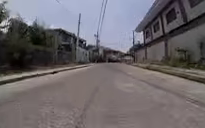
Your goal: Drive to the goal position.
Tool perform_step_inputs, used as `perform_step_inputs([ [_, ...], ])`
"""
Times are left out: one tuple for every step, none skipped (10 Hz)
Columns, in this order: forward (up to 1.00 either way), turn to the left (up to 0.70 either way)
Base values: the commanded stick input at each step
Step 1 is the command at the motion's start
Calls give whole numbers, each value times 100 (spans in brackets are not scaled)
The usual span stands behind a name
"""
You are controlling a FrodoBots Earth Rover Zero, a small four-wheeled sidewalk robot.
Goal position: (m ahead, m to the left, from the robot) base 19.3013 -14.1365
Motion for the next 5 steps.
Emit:
perform_step_inputs([
  [100,-36],
  [100,-32],
  [100,-21],
  [100,-8],
  [100,0],
])
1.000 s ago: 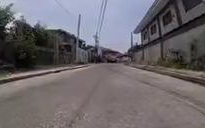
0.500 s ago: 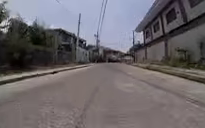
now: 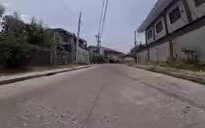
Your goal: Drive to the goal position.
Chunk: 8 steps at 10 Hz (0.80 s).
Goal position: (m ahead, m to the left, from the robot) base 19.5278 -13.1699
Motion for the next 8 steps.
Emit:
perform_step_inputs([
  [100,0],
  [100,0],
  [100,0],
  [100,0],
  [100,0],
  [100,-2],
  [100,-17],
  [100,-31],
])
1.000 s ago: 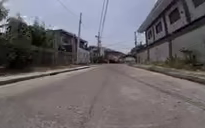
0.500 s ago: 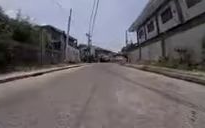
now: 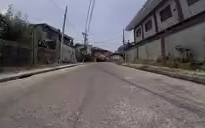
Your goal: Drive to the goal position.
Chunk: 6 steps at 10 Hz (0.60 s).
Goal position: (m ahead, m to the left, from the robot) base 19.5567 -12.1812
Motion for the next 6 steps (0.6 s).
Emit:
perform_step_inputs([
  [100,-31],
  [100,-6],
  [100,-1],
  [100,0],
  [100,0],
  [100,0],
])
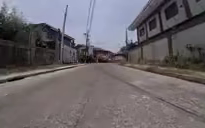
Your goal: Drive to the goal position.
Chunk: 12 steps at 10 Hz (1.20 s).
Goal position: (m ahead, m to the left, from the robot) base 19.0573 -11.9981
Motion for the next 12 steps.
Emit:
perform_step_inputs([
  [100,0],
  [100,0],
  [100,0],
  [100,0],
  [100,0],
  [100,-8],
  [100,-21],
  [100,-40],
  [100,-40],
  [100,-32],
  [100,-4],
  [100,0],
])
